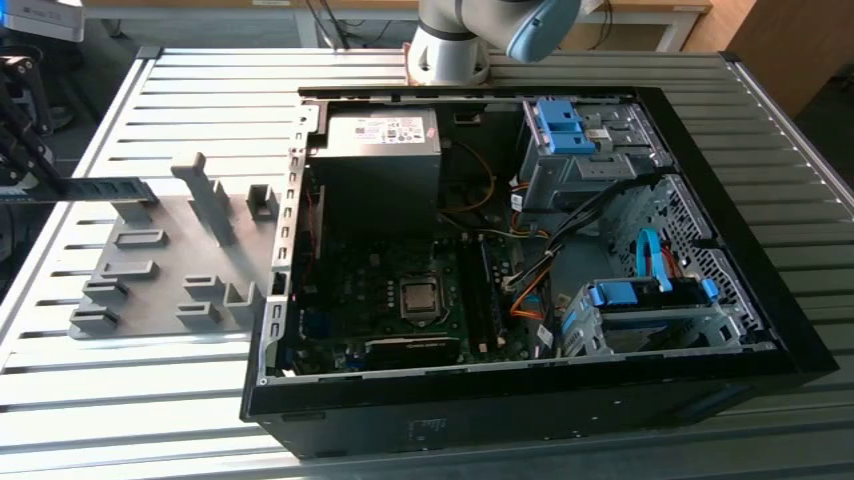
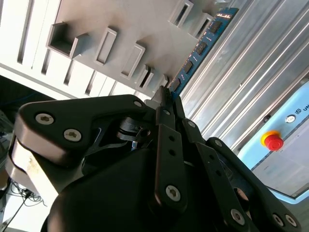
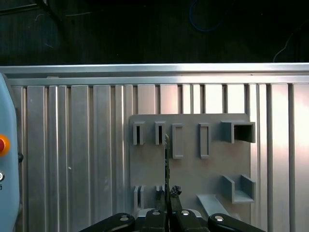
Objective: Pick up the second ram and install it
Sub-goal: 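Pick up the second ram and move it above second insertion slot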
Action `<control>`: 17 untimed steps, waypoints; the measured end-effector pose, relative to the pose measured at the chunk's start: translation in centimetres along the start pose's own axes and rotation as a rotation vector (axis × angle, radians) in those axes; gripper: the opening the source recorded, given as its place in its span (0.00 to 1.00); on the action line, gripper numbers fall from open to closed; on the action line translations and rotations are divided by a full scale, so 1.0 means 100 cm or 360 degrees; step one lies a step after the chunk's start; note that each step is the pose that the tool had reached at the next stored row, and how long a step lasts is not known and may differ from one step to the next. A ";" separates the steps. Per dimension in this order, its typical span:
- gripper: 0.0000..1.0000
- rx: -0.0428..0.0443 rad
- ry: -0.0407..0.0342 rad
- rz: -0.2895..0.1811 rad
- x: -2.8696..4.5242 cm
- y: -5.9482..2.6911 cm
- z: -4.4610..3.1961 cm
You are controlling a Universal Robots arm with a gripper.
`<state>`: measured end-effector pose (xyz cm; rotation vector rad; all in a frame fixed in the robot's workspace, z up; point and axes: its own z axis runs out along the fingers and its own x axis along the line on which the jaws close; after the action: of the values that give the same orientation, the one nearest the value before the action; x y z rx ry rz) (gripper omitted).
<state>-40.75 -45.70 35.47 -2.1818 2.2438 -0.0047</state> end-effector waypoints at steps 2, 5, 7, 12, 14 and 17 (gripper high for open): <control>0.14 0.0000 0.0000 0.0000 0.0000 0.0000 -0.0022; 0.14 0.0000 0.0000 0.0000 0.0000 -0.0001 -0.0056; 0.14 0.0000 0.0000 0.0000 -0.0001 -0.0001 -0.0078; 0.14 0.0000 0.0000 0.0000 -0.0001 -0.0001 -0.0137; 0.14 0.0000 0.0000 0.0000 -0.0001 -0.0002 -0.0162; 0.14 0.0000 0.0000 0.0000 -0.0001 -0.0002 -0.0208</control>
<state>-40.75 -45.70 37.54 -2.1817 2.2437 -0.0048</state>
